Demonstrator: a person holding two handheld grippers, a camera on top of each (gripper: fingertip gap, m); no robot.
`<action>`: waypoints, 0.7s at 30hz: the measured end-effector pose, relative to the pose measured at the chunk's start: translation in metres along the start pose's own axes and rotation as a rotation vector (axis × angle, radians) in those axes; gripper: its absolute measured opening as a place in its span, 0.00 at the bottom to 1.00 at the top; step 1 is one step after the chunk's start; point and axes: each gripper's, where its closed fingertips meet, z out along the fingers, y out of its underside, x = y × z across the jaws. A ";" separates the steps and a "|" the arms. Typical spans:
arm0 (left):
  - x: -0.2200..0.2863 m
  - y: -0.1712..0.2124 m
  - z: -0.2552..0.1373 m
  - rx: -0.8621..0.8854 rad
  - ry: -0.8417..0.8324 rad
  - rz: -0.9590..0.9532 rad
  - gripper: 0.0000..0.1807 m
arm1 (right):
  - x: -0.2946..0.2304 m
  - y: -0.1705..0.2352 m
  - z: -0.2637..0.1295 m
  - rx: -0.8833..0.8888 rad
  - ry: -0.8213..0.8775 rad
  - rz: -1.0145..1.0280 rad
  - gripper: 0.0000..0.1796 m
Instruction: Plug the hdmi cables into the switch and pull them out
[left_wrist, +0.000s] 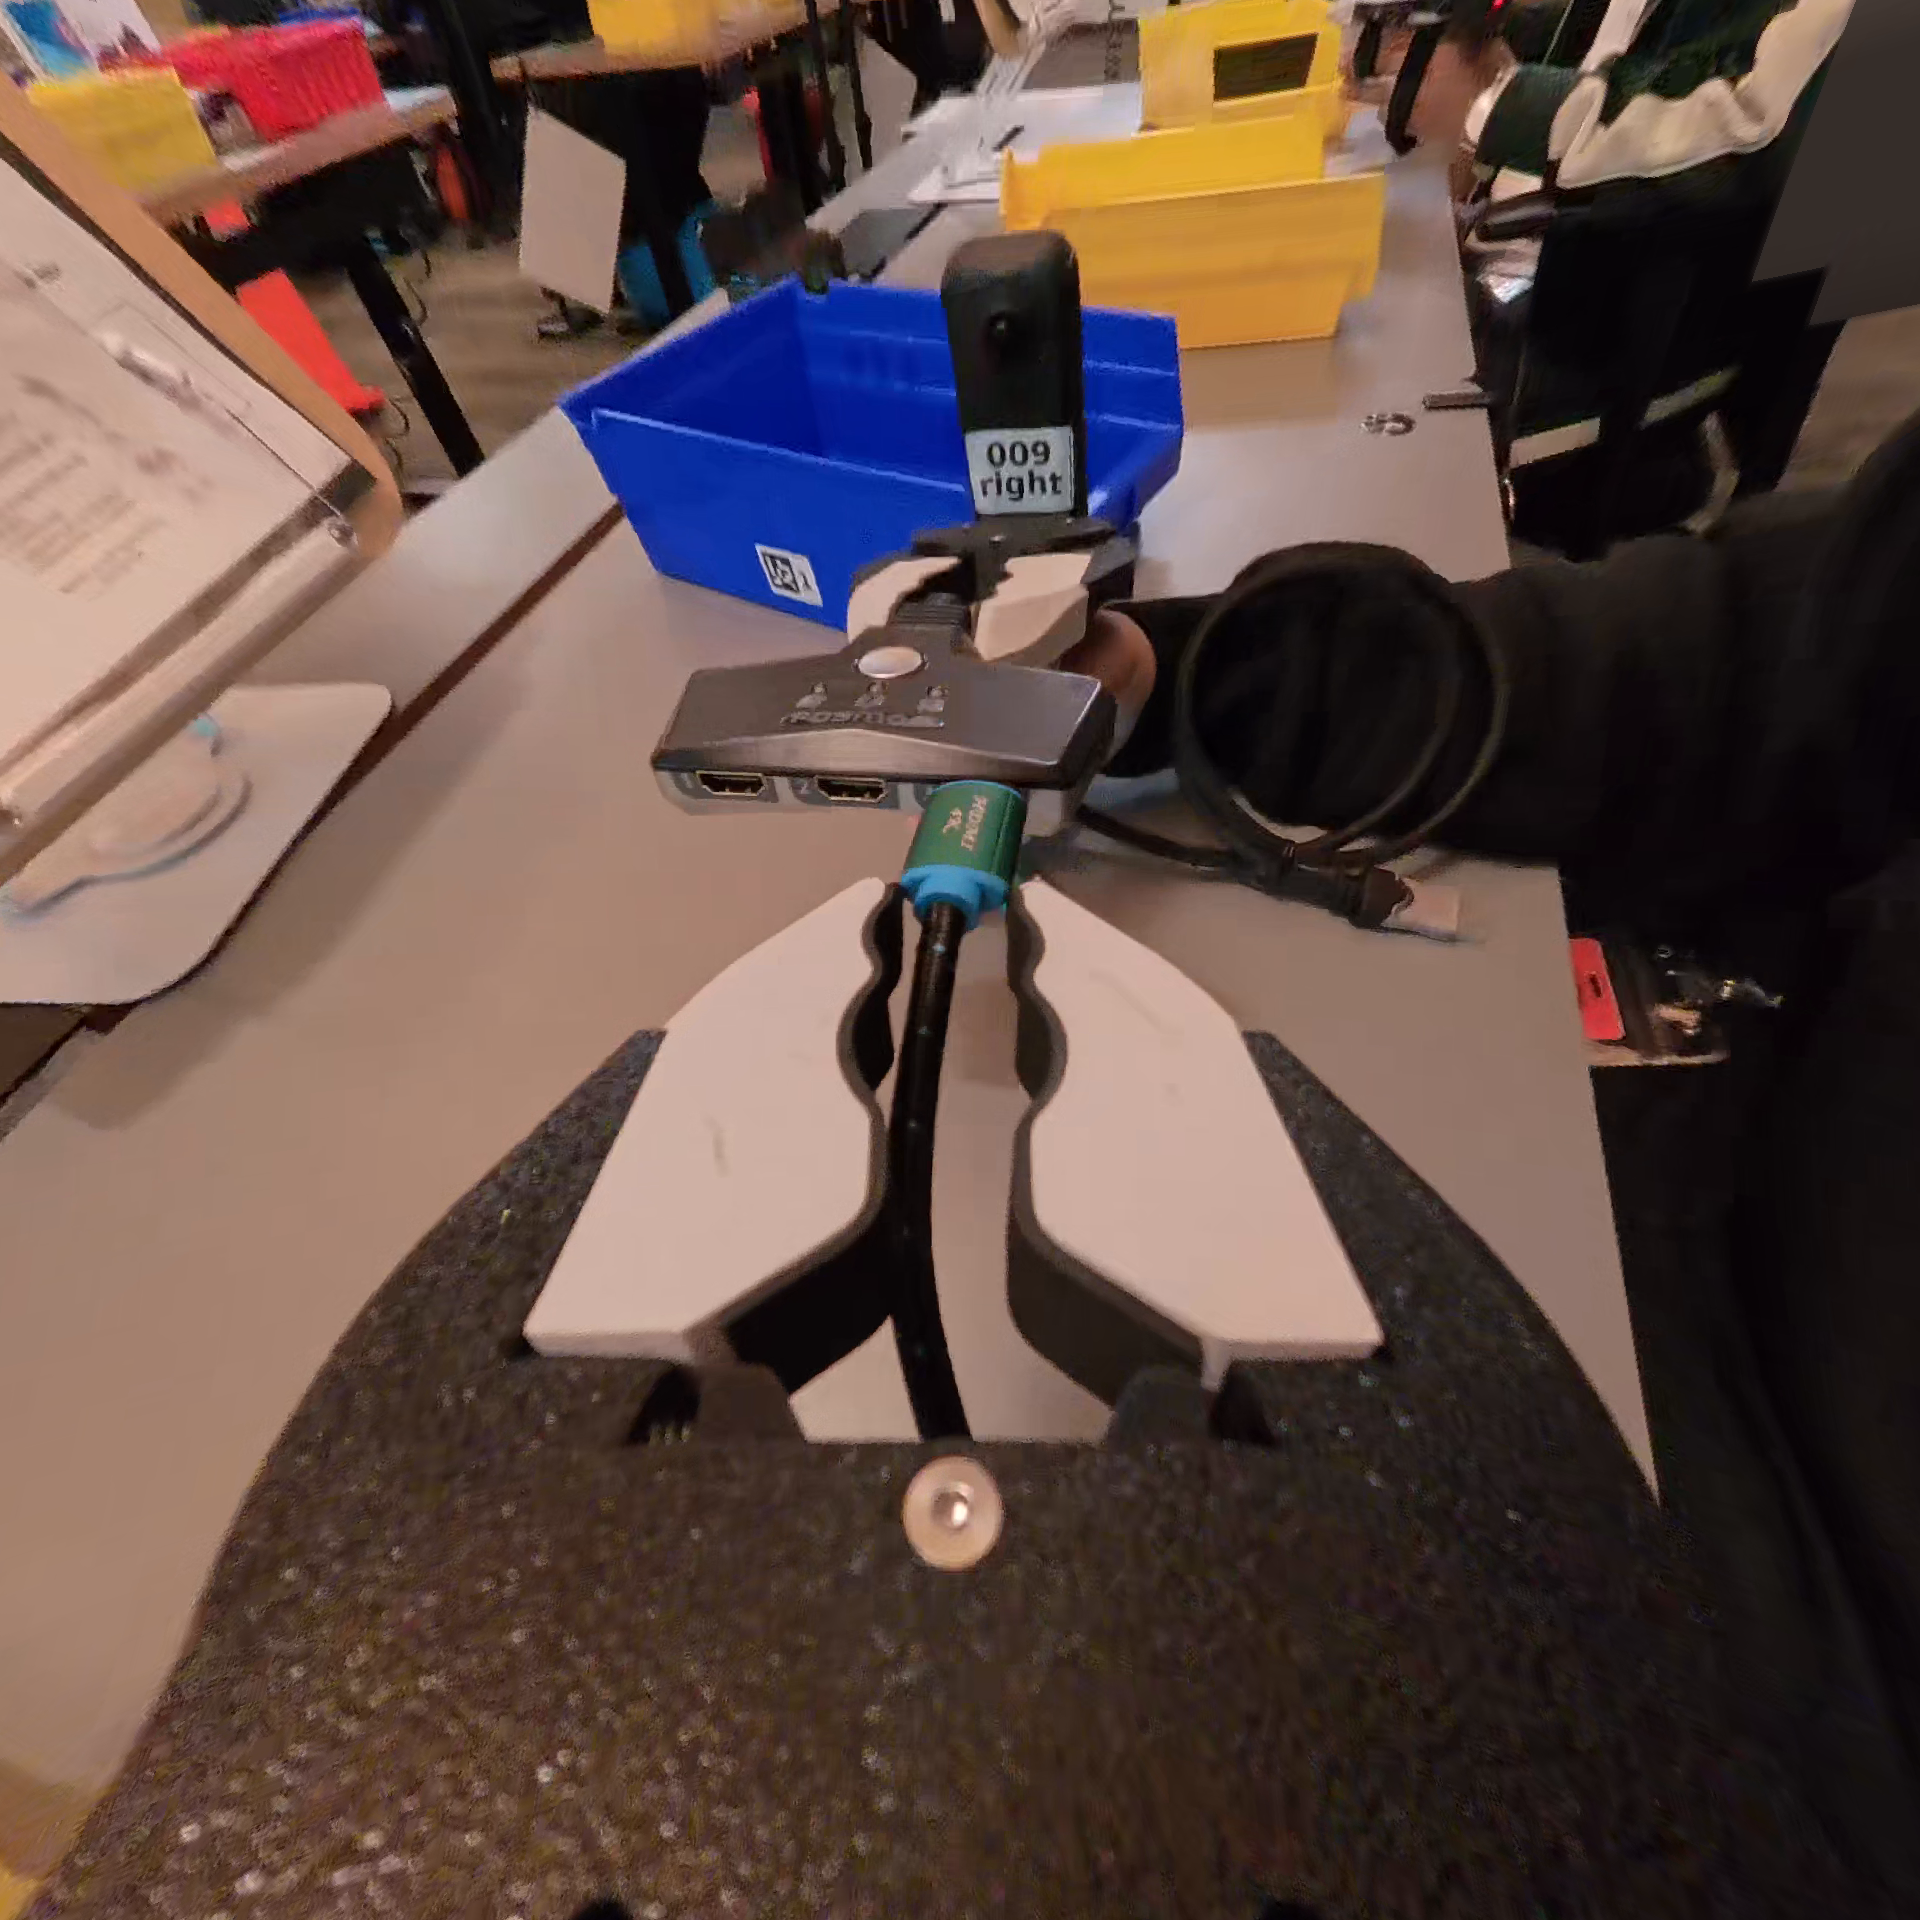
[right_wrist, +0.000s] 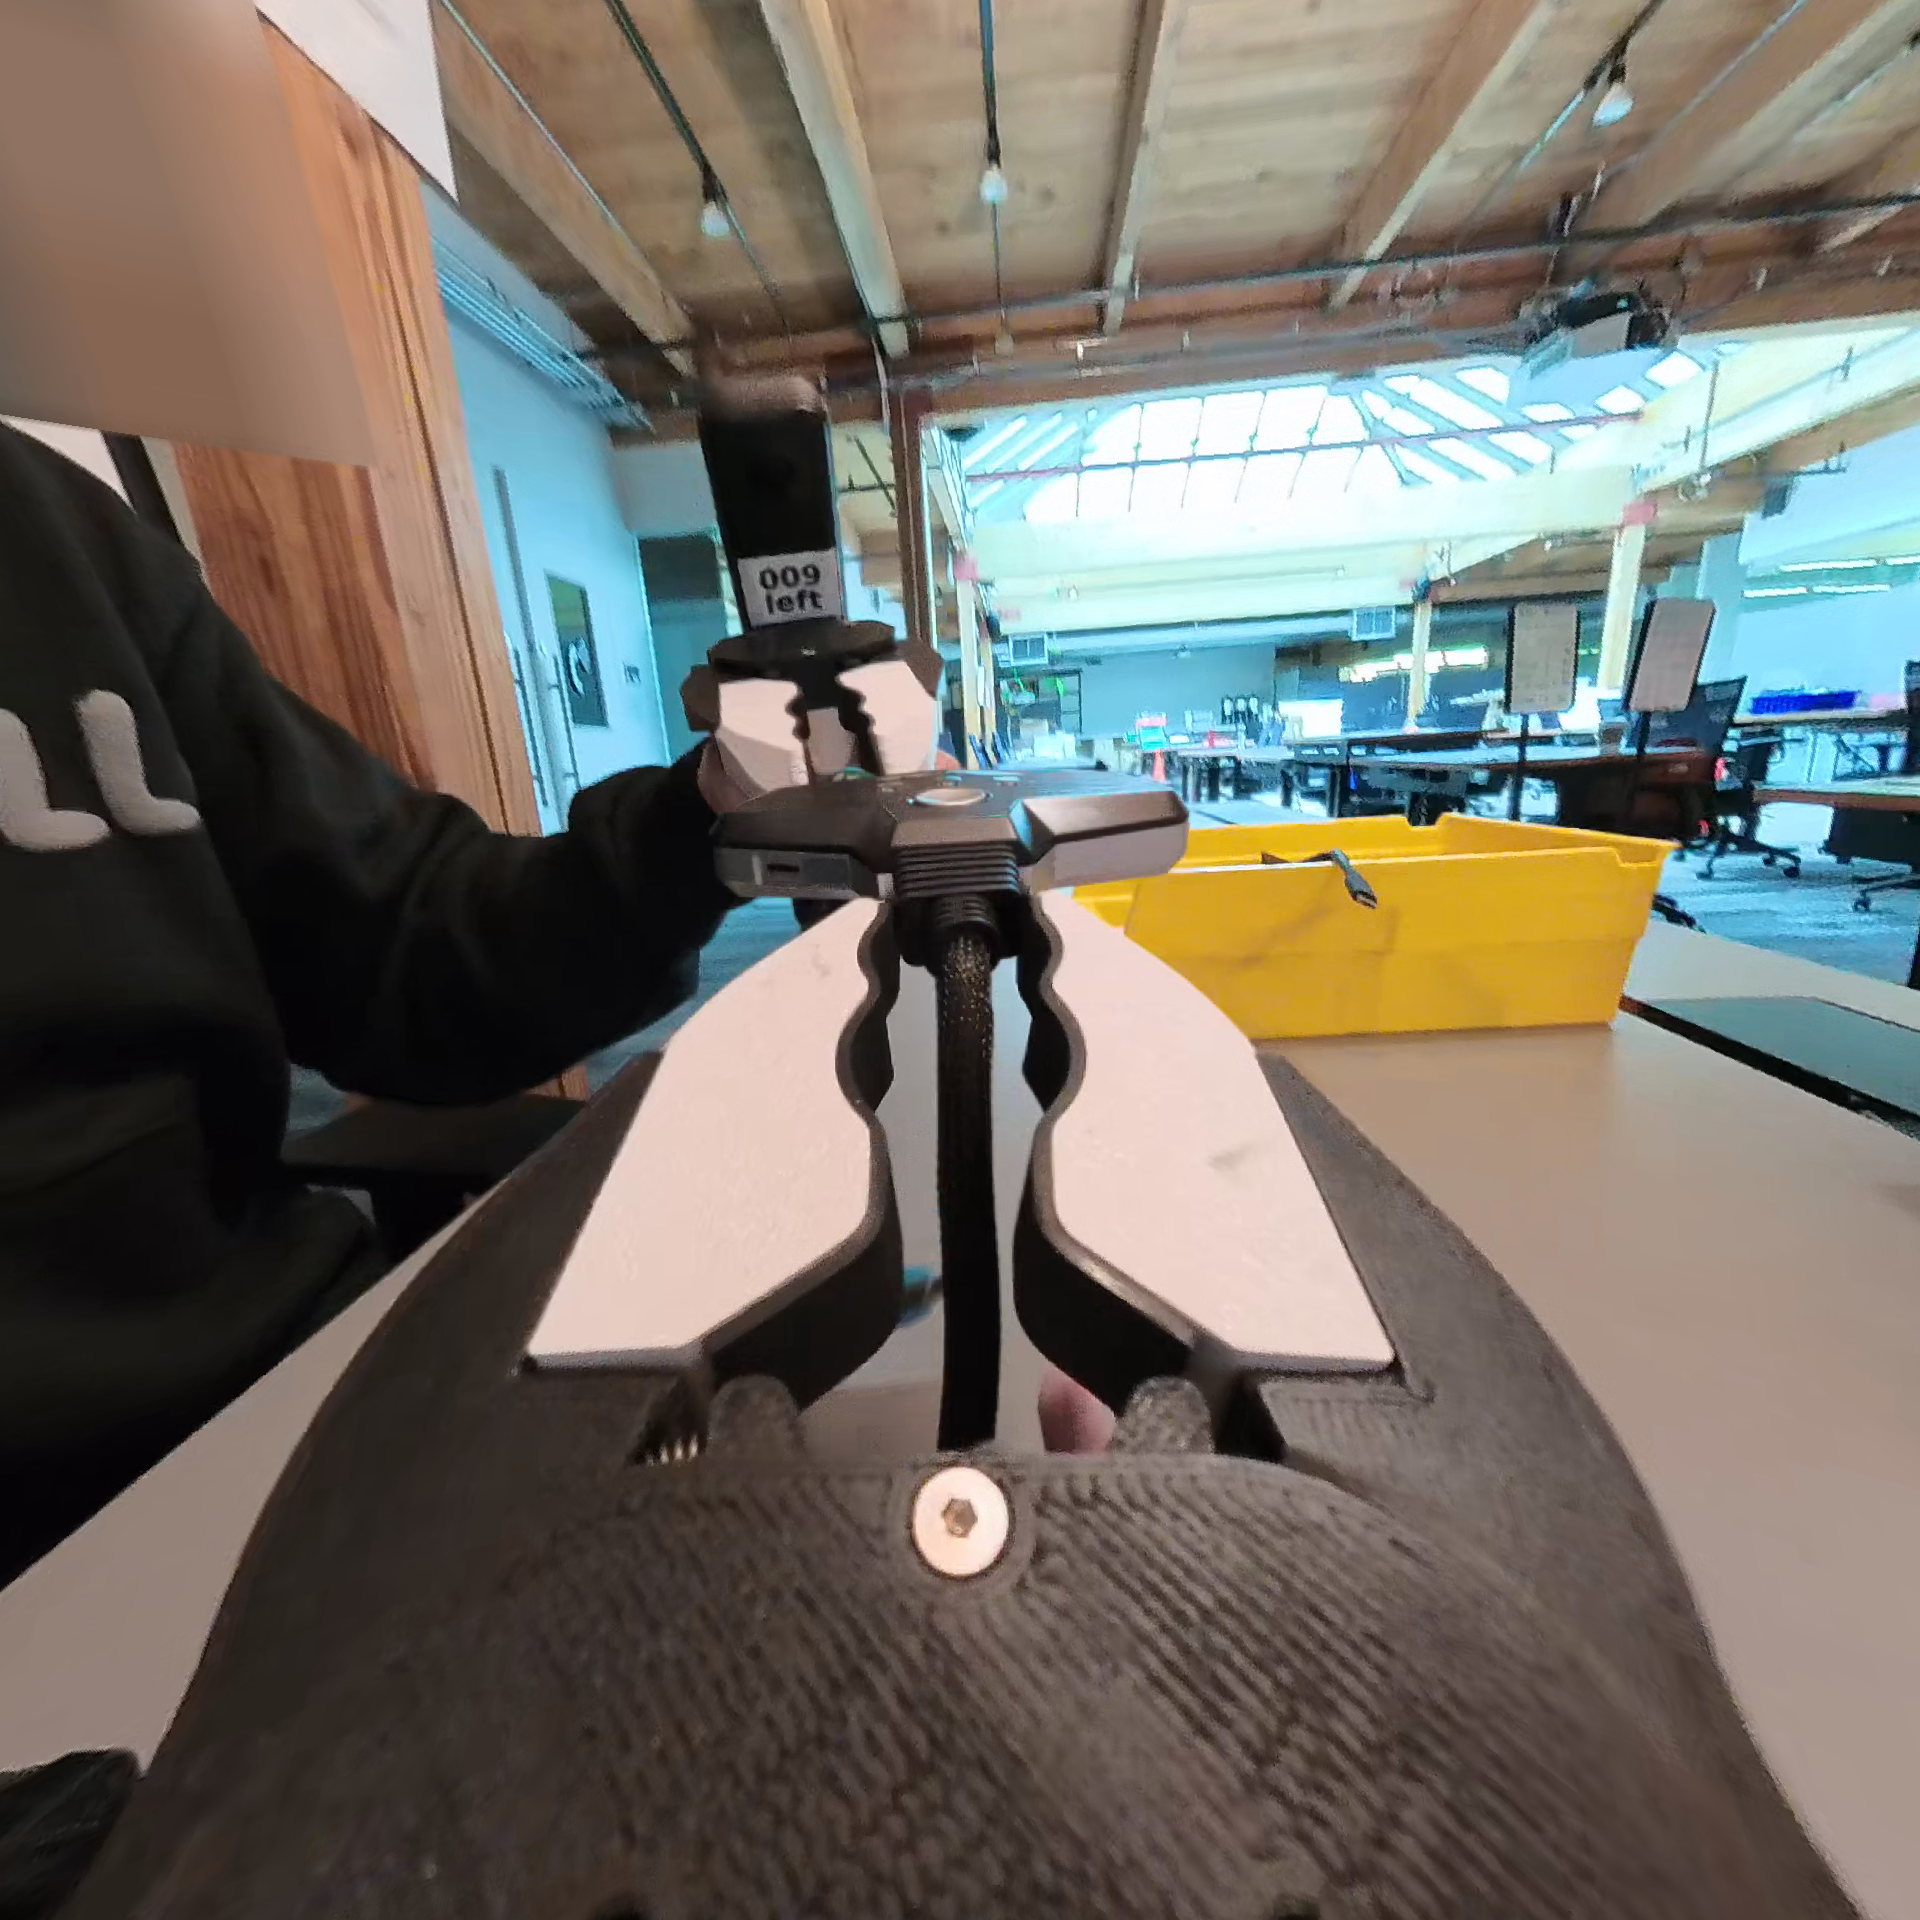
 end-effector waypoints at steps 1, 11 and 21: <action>-0.001 -0.004 -0.003 0.014 -0.020 0.015 0.12 | -0.001 -0.001 0.000 0.006 -0.004 -0.002 0.12; -0.140 0.017 -0.168 -0.031 -0.728 -0.283 0.16 | 0.015 -0.007 -0.016 0.068 0.057 0.022 0.12; -0.239 0.106 -0.165 0.141 -0.608 -0.943 0.13 | 0.010 -0.007 -0.014 0.072 0.020 0.035 0.12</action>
